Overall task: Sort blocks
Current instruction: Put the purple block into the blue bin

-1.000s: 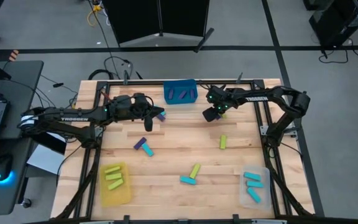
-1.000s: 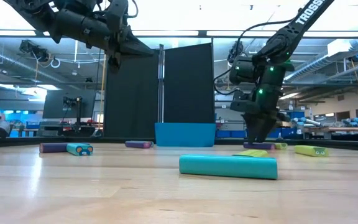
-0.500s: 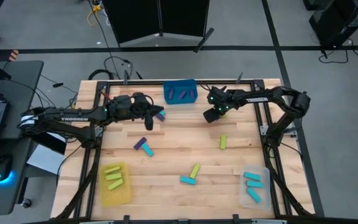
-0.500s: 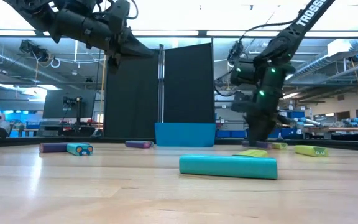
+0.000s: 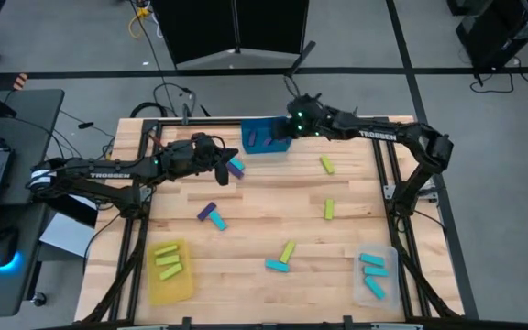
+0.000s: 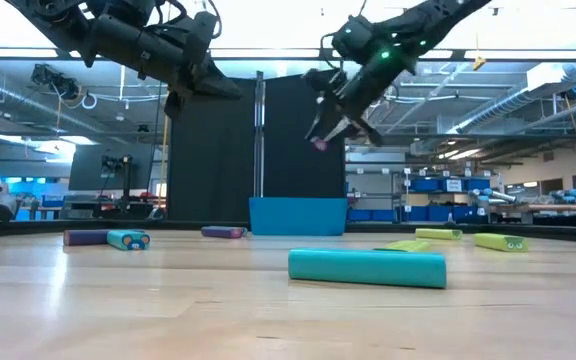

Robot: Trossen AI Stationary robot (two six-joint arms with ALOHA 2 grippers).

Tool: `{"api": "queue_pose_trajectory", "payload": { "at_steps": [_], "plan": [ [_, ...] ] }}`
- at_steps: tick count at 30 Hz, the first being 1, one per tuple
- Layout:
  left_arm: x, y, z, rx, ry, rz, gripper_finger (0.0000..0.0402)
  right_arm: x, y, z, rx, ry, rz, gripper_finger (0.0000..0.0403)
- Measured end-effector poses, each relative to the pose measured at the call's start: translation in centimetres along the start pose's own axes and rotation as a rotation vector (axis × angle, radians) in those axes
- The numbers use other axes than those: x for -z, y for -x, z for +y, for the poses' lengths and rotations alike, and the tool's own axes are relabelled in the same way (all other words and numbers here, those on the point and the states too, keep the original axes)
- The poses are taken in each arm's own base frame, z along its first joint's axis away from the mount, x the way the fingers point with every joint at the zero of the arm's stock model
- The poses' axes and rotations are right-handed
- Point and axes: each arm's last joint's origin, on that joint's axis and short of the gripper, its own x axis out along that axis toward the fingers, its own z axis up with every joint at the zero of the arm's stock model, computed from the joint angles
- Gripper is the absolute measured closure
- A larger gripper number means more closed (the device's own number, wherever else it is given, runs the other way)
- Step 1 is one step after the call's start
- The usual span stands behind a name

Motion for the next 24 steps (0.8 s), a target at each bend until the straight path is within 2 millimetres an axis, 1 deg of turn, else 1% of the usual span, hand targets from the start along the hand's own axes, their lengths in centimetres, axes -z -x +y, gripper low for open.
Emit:
{"api": "queue_pose_trajectory", "payload": {
  "at_steps": [3,8,11,13,15,18,21,24],
  "plan": [
    [-0.1,0.0,0.1,-0.029,-0.008,-0.013,0.0394,-0.4,-2.1,0.8,0.01,-0.064,-0.013,0.0288],
    [-0.1,0.0,0.3,-0.085,-0.057,-0.028,0.0394,-0.5,-7.1,1.8,0.038,-0.185,-0.002,0.0288],
    [-0.1,0.0,0.4,-0.109,-0.081,-0.032,0.0394,-0.8,-9.3,2.4,0.063,-0.284,-0.05,0.0288],
    [-0.2,0.0,0.4,-0.113,-0.084,-0.034,0.0394,-1.0,-10.2,2.5,0.085,-0.332,-0.065,0.0288],
    [-0.2,0.0,0.5,-0.112,-0.084,-0.032,0.0394,-0.9,-11.0,2.3,0.138,-0.372,-0.053,0.0288],
    [-0.1,0.0,0.4,-0.102,-0.087,-0.026,0.0394,-0.4,-11.8,1.1,0.222,-0.419,-0.024,0.0288],
    [-0.1,0.0,0.4,-0.079,-0.115,-0.017,0.0394,-0.2,-11.7,0.3,0.297,-0.454,-0.009,0.0288],
    [-0.1,0.0,0.4,-0.075,-0.145,-0.015,0.0394,-0.5,-11.5,-0.2,0.339,-0.472,-0.029,0.0288]
  ]
}}
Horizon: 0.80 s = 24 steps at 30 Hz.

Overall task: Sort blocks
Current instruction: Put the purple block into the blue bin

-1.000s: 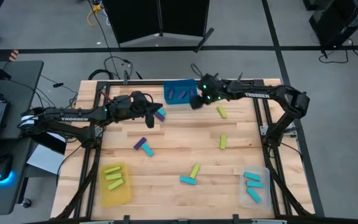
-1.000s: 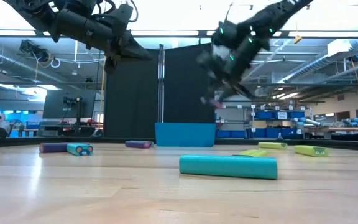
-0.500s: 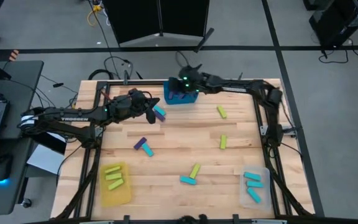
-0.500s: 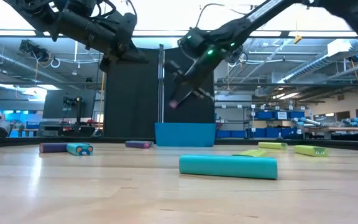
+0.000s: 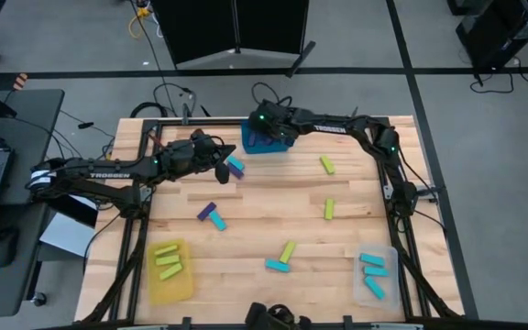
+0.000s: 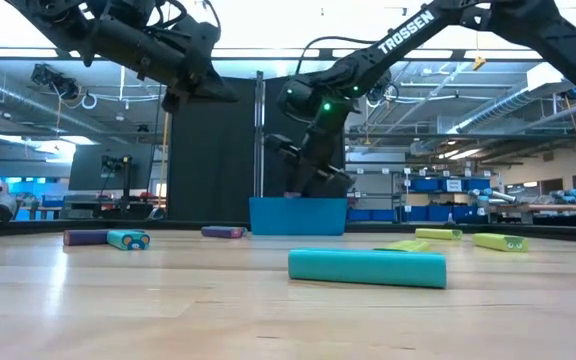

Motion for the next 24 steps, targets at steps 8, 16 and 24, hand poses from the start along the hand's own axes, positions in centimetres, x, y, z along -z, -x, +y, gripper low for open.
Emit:
{"api": "queue_pose_trajectory", "payload": {
  "at_steps": [8,16,24],
  "plan": [
    [0.0,0.0,0.0,0.01,-0.044,0.001,0.0394,-1.2,-0.2,-0.6,0.048,-0.108,-0.033,0.0288],
    [0.0,0.0,-0.1,0.02,-0.047,0.002,0.0394,-1.0,-0.9,-1.0,0.071,-0.159,-0.021,0.0288],
    [0.0,0.0,-0.1,0.02,-0.065,0.001,0.0394,-1.1,-0.8,-1.2,0.09,-0.151,-0.028,0.0288]
  ]
}}
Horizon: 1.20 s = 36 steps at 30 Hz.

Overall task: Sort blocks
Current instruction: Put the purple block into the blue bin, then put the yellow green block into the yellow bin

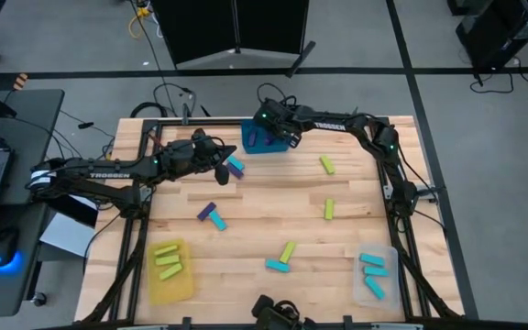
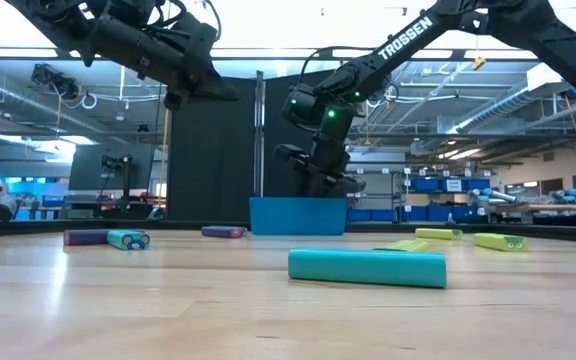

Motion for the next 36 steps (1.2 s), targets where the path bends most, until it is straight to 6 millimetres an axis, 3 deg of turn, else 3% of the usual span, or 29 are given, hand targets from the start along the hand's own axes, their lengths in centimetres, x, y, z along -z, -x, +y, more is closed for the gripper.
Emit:
{"api": "queue_pose_trajectory", "payload": {
  "at_steps": [7,13,17,23,30,36],
  "plan": [
    [0.0,0.0,0.0,0.0,-0.001,0.0,0.0394,0.0,0.0,-0.1,0.008,0.009,0.002,0.0288],
    [0.0,0.0,0.0,0.0,-0.005,0.0,0.0394,-0.1,0.0,-0.1,0.009,0.015,0.002,0.0208],
    [0.0,0.0,0.0,0.0,-0.005,0.001,0.0394,-0.4,0.0,-0.1,0.007,0.055,0.006,0.0196],
    [0.0,0.0,0.0,0.0,-0.005,0.002,0.0394,-1.1,0.9,1.2,-0.039,0.174,0.02,0.0244],
    [0.3,0.0,-0.1,0.031,-0.012,0.034,0.0395,-3.6,3.8,4.0,-0.15,0.586,0.065,0.0384],
    [-0.6,-0.2,0.2,0.067,-0.016,0.081,0.0399,-4.0,6.6,4.3,-0.176,0.936,0.087,0.0396]
  ]
}}
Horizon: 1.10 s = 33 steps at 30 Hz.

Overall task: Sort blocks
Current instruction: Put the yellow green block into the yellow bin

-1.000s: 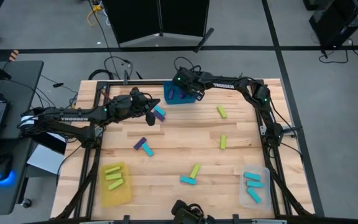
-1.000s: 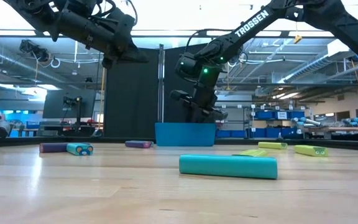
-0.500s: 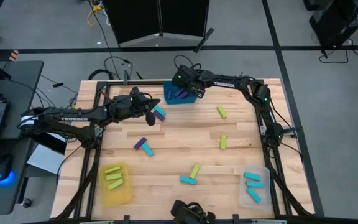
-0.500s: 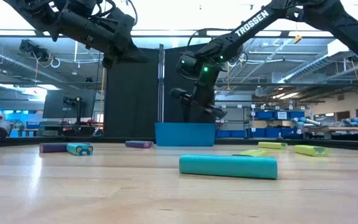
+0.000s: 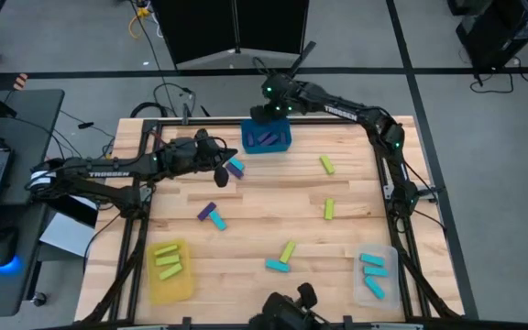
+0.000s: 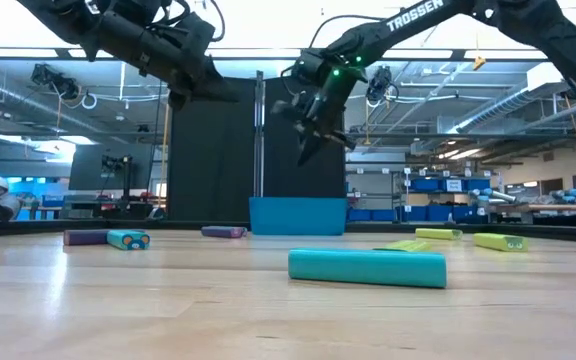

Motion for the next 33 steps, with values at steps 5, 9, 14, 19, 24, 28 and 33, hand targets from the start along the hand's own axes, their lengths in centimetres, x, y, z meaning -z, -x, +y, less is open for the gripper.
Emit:
{"api": "queue_pose_trajectory", "payload": {
  "at_steps": [5,9,14,19,24,28,33],
  "plan": [
    [-0.9,-0.1,0.7,0.032,0.011,0.01,0.04,1.2,0.6,0.0,-0.081,0.187,0.008,0.0398],
    [-1.1,-0.1,1.3,0.056,0.021,0.022,0.04,3.0,1.1,0.8,-0.208,0.276,-0.046,0.0399],
    [-0.7,-0.2,2.1,0.048,0.061,0.065,0.04,5.6,2.8,0.3,-0.296,0.288,-0.135,0.04],
    [-0.4,-0.2,2.6,0.069,0.071,0.105,0.0401,9.2,6.2,-0.7,-0.317,0.269,-0.191,0.04],
    [0.1,-0.1,3.0,0.063,0.107,0.159,0.0401,12.5,10.1,-2.1,-0.291,0.21,-0.256,0.04],
    [0.3,-0.1,3.0,0.077,0.133,0.188,0.0401,15.3,12.6,-3.0,-0.326,0.152,-0.251,0.04],
    [0.5,0.0,3.0,0.074,0.178,0.205,0.04,18.3,15.6,-3.8,-0.307,0.119,-0.253,0.04]
  ]
}}
